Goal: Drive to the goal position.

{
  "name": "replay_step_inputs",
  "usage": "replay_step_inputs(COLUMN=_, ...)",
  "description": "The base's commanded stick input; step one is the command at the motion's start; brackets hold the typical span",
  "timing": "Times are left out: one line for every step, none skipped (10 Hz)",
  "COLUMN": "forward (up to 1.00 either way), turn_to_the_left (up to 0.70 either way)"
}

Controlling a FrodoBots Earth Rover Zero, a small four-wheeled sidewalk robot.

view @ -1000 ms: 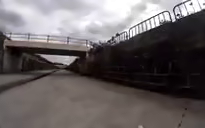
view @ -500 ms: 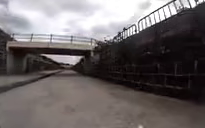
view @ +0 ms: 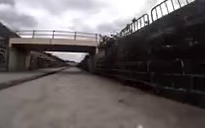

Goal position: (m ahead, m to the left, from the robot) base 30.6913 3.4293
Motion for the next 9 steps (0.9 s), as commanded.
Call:
replay_step_inputs(forward=1.0, turn_to_the_left=0.0)
replay_step_inputs(forward=1.0, turn_to_the_left=0.0)
replay_step_inputs(forward=1.0, turn_to_the_left=0.0)
replay_step_inputs(forward=1.0, turn_to_the_left=0.0)
replay_step_inputs(forward=1.0, turn_to_the_left=0.0)
replay_step_inputs(forward=1.0, turn_to_the_left=0.0)
replay_step_inputs(forward=1.0, turn_to_the_left=0.0)
replay_step_inputs(forward=1.0, turn_to_the_left=0.0)
replay_step_inputs(forward=1.0, turn_to_the_left=0.0)
